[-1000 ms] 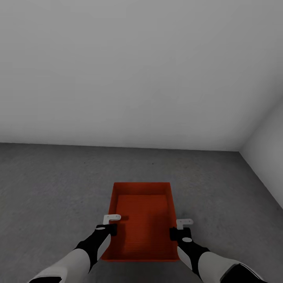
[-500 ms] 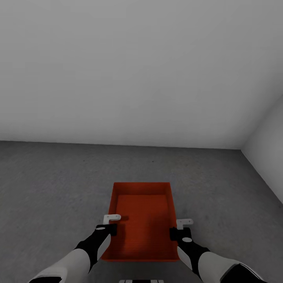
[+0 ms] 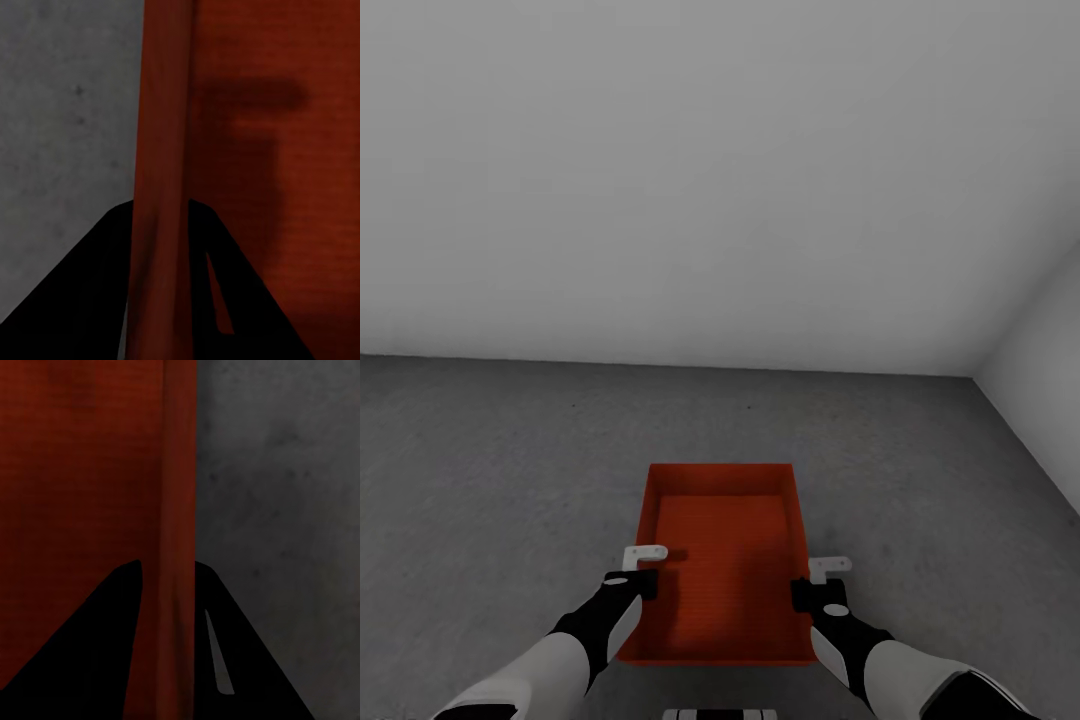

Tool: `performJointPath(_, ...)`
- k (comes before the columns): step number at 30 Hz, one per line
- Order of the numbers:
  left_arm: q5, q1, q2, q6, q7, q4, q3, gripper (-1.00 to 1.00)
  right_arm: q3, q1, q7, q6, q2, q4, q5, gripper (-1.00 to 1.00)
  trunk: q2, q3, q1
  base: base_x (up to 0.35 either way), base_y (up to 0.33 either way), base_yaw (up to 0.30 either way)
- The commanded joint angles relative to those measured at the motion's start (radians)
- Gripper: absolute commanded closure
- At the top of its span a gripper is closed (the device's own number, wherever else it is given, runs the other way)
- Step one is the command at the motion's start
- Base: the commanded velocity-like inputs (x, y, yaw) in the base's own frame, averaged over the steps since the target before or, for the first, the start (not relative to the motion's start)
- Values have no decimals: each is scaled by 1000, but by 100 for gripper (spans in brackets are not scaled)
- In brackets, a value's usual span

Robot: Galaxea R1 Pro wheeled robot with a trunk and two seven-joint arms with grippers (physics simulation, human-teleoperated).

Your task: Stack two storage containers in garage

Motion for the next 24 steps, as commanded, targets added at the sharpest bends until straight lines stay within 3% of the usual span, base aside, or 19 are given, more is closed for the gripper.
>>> performJointPath(1,-12,0,0,8,7,1,18,100,1,-1,-13,-20,-14,-1,-3,100,0,-2,0,0,0,0)
performJointPath(24,-12,0,0,8,7,0,18,100,1,-1,-13,-20,-14,-1,-3,100,0,-38,0,0,0,0)
